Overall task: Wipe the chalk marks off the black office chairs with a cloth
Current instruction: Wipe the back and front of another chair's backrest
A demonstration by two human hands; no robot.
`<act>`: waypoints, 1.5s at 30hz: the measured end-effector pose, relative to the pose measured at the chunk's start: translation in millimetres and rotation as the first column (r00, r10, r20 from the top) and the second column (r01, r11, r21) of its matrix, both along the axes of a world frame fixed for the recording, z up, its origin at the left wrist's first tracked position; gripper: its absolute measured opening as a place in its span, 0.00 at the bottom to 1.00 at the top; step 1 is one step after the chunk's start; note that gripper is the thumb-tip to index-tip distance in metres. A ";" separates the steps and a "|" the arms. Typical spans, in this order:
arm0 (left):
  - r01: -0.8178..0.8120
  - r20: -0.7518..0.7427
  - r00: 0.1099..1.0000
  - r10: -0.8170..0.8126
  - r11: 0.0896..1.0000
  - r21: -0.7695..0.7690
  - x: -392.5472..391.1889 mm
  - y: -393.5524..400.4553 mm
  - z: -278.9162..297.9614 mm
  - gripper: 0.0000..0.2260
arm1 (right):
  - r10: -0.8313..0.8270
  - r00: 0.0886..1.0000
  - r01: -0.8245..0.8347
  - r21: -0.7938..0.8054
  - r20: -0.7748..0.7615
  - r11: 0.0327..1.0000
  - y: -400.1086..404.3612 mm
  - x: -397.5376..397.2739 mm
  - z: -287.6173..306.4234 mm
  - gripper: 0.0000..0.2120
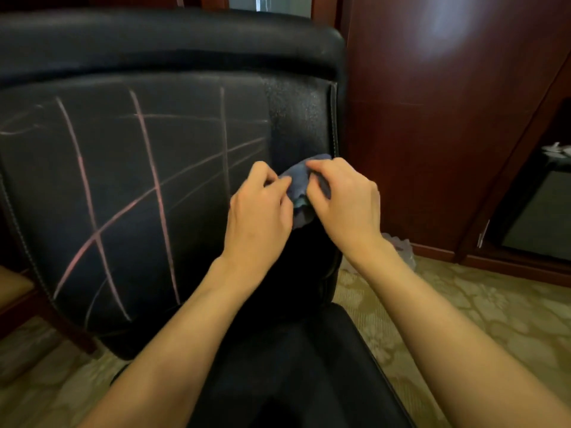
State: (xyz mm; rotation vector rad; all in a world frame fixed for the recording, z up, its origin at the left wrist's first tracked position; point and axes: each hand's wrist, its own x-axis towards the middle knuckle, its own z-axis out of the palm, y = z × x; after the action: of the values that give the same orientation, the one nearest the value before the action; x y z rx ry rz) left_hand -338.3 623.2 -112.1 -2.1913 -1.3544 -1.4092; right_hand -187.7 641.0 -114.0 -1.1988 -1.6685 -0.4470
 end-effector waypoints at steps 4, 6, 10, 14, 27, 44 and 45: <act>-0.020 -0.108 0.994 0.002 0.985 -0.169 9.5 -4.2 -44.4 0.07 | -0.074 0.997 0.076 -0.068 0.019 0.995 -3.1 0.7 -65.5 0.10; -0.057 -0.142 0.990 0.016 0.955 -0.291 11.3 -8.2 -74.9 0.08 | -0.115 0.991 0.121 -0.087 0.065 0.989 -11.7 -2.2 -101.3 0.09; -0.061 -0.134 0.991 -0.002 0.882 -0.467 8.7 -22.9 -130.4 0.09 | -0.114 0.981 0.149 -0.236 0.157 0.960 -30.4 -4.8 -159.9 0.05; -0.092 -0.185 0.983 -0.022 0.806 -0.585 -4.4 -48.8 -161.9 0.09 | -0.015 0.989 0.074 -0.408 0.144 0.910 -54.5 -6.1 -197.4 0.04; -0.068 0.101 0.991 0.083 0.986 -0.149 0.1 -12.4 -49.6 0.05 | -0.015 0.990 0.005 -0.067 -0.137 0.998 -5.1 -23.3 -61.6 0.11; 0.145 0.428 0.816 0.389 0.578 -0.803 -35.7 -97.3 -245.6 0.11 | 0.040 0.861 -0.458 -0.737 -0.508 0.497 -95.3 -22.5 -229.2 0.13; 0.209 0.482 0.765 0.428 0.543 -0.813 -37.7 -102.9 -244.6 0.10 | 0.027 0.833 -0.492 -0.719 -0.552 0.490 -96.7 -24.2 -225.6 0.12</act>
State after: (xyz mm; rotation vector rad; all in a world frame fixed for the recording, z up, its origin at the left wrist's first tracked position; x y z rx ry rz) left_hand -376.0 520.3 -356.7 -1.9677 -2.9243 -1.7682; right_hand -211.9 544.3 -339.6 -1.5016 -1.5819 0.9632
